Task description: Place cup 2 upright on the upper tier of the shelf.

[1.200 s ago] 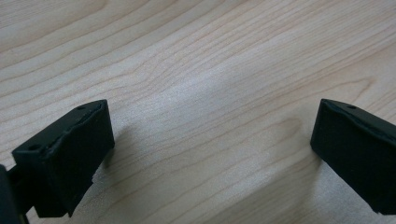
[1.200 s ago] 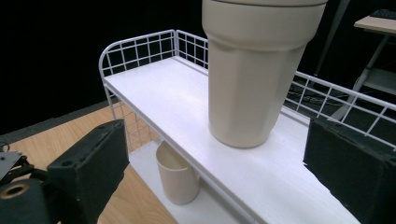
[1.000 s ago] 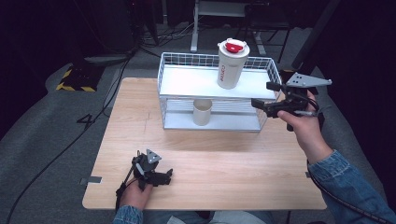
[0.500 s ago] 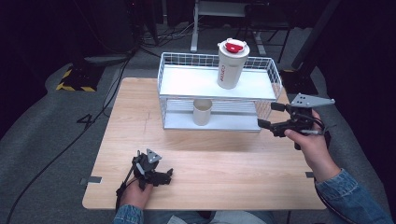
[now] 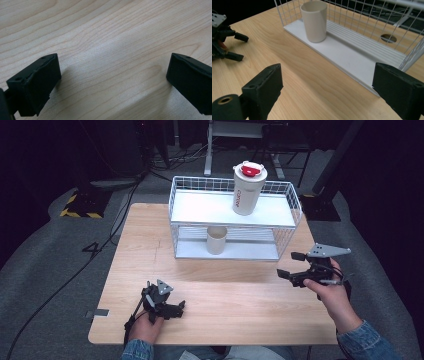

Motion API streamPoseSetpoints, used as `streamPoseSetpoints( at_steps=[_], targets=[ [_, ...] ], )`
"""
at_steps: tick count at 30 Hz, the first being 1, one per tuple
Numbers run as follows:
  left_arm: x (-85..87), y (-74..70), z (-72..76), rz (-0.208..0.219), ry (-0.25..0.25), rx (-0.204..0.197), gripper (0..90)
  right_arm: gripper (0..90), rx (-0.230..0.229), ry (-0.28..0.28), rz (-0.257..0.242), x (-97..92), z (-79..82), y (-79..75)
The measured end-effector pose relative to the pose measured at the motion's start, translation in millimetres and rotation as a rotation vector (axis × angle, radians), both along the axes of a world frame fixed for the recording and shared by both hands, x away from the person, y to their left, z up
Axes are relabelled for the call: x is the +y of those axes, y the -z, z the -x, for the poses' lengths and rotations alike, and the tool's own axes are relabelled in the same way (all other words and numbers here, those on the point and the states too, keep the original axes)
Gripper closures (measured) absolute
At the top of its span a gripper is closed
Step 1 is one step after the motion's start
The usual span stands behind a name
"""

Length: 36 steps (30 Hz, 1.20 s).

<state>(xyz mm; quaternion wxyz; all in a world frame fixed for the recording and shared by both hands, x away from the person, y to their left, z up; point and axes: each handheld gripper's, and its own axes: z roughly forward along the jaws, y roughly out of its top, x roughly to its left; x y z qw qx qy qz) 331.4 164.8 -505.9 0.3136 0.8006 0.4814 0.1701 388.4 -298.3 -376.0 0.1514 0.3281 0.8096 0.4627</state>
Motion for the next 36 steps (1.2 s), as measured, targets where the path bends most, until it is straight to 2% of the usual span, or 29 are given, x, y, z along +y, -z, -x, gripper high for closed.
streamPoseSetpoints(
  at_steps=[6, 13, 19, 21, 23, 27, 32, 36],
  targets=[
    [0.0, 0.0, 0.0, 0.001, 0.001, 0.001, 0.0, 9.6, 0.010, 0.021, 0.010, -5.1, 5.7, 22.9],
    [0.1, 0.0, -0.1, 0.000, 0.002, 0.001, 0.0, 9.7, 0.056, 0.040, 0.015, -9.1, 7.3, 47.3],
    [0.0, 0.0, 0.0, 0.000, 0.001, 0.001, 0.0, 9.7, 0.090, 0.068, -0.014, -15.2, 12.6, 71.7],
    [0.0, 0.0, 0.0, 0.000, -0.001, 0.000, 0.0, 9.7, 0.115, 0.067, -0.002, -16.8, 13.8, 79.9],
    [0.0, 0.0, 0.0, 0.000, -0.001, 0.000, 0.0, 9.8, 0.135, 0.069, -0.018, -17.4, 16.0, 85.8],
    [-0.1, 0.0, 0.0, 0.000, -0.001, 0.001, 0.0, 10.1, 0.171, 0.075, -0.001, -16.8, 19.4, 99.1],
    [0.1, -0.1, -0.1, 0.000, 0.001, 0.001, 0.0, 10.5, 0.195, 0.077, 0.041, -14.8, 23.6, 112.5],
    [0.1, -0.1, 0.0, 0.000, 0.002, 0.002, 0.0, 11.0, 0.215, 0.059, 0.072, -10.9, 26.0, 121.2]
  ],
)
